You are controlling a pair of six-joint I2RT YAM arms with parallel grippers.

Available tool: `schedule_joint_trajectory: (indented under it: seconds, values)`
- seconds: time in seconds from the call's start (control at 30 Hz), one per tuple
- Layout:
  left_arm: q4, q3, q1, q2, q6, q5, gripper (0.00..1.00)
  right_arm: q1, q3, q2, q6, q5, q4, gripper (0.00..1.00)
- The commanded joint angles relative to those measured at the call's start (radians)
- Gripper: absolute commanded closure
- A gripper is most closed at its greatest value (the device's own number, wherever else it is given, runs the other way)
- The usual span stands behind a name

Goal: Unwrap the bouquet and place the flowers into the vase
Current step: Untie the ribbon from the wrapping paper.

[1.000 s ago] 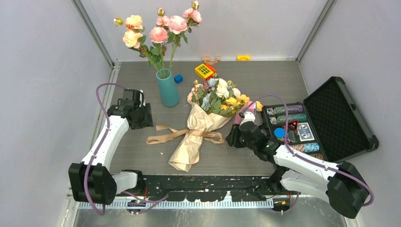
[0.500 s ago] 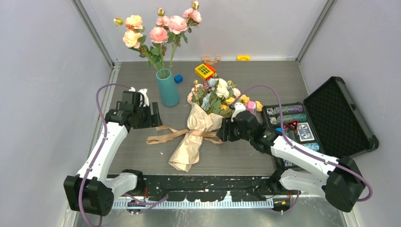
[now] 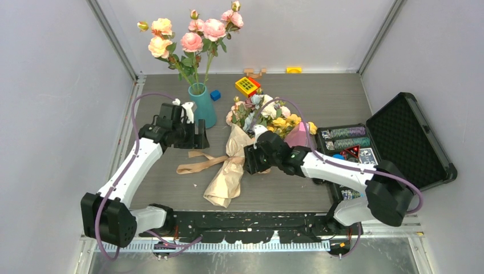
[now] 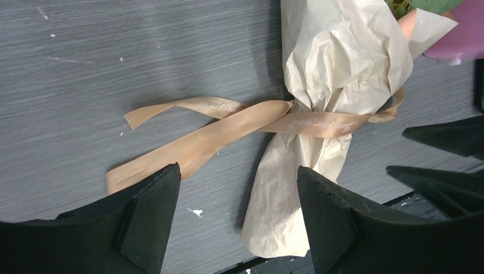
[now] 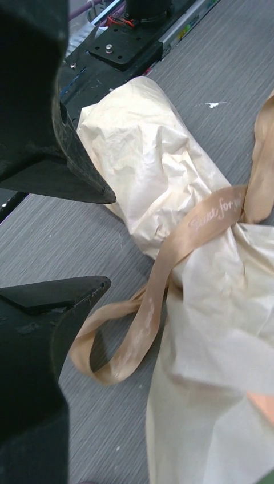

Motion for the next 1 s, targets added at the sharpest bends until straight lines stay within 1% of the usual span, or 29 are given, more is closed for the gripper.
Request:
schedule_joint_trajectory:
  seconds: [0.0,0.17,0.3,0.5,0.67,0.97]
  values:
    - [0.091,0.013,-0.001,0.015,0.025,0.049,0.23,0.038,0.091,0.079,-0.026,0.02,0.03,0.45]
    - [0.068,0.008,-0.001,0.022,0.05,0.02,0.23,0.075,0.148,0.15,-0.044,0.032,0.015,0.49]
    - [0.075,0.002,-0.001,0.017,0.049,0.026,0.23,0.093,0.175,0.203,-0.057,0.099,0.012,0.51]
    - [0.073,0.006,-0.001,0.037,0.045,0.041,0.23,0.097,0.25,0.221,-0.099,0.174,-0.05,0.51]
    - [0.069,0.003,-0.001,0.038,0.044,0.038,0.23,0.096,0.297,0.238,-0.12,0.172,-0.06,0.51]
    - [0.068,0.002,-0.001,0.041,0.041,0.038,0.23,0.097,0.351,0.33,-0.136,0.15,-0.062,0.5]
